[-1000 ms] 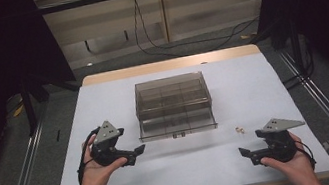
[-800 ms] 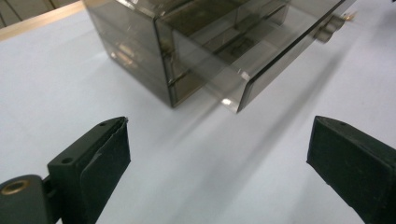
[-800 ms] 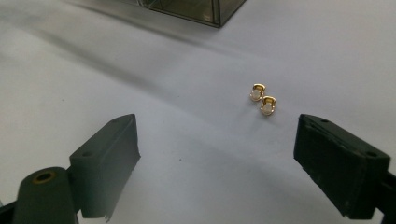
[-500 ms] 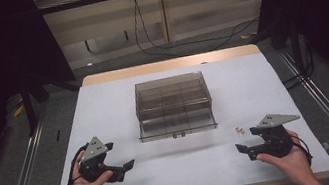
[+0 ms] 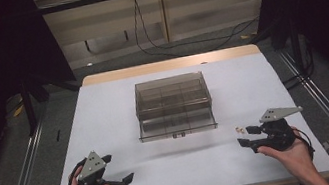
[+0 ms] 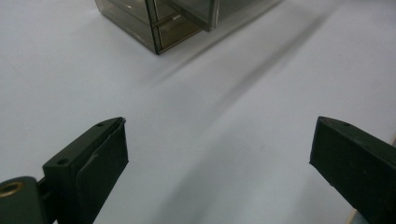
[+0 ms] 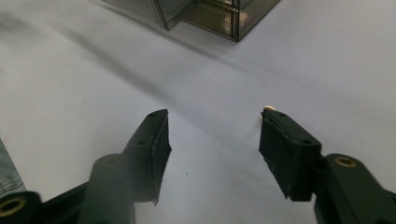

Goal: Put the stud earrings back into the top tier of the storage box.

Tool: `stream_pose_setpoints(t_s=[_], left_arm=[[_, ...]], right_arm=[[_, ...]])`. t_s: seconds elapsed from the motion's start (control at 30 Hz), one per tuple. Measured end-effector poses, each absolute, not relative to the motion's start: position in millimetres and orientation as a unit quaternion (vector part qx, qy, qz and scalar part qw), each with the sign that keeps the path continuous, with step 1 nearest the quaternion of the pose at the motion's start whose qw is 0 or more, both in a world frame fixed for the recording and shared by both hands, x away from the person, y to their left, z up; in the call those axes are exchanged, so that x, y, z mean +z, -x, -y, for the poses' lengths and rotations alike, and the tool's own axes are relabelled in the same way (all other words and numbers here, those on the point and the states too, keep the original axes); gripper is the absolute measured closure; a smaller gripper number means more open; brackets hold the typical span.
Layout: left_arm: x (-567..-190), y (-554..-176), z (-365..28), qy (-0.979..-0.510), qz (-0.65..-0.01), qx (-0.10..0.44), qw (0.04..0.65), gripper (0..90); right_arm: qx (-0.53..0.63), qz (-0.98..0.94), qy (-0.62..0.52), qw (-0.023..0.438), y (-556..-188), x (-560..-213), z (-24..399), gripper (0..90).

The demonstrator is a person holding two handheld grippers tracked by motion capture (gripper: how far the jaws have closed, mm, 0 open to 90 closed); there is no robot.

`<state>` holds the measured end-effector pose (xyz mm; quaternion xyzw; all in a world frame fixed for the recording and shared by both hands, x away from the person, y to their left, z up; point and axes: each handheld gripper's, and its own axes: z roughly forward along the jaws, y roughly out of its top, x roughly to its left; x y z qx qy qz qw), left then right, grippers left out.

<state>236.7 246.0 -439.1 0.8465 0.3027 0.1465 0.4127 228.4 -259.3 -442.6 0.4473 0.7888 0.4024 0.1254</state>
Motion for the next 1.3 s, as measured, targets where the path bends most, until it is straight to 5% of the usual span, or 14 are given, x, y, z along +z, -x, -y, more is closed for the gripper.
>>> stream_pose_setpoints(t_s=[0.53, 1.3], left_arm=[[-441.5, -220.0, -245.4, -0.851, -0.281, 0.14, 0.421, 5.0], [-438.6, -220.0, -247.9, -0.851, -0.279, 0.139, 0.423, 5.1]], right_arm=[[0.354, -0.824, -0.43, 0.101, -258.0, -429.2, 268.6, 65.7], [0.169, -0.909, -0.38, 0.043, -306.4, -432.1, 250.8, 77.0]])
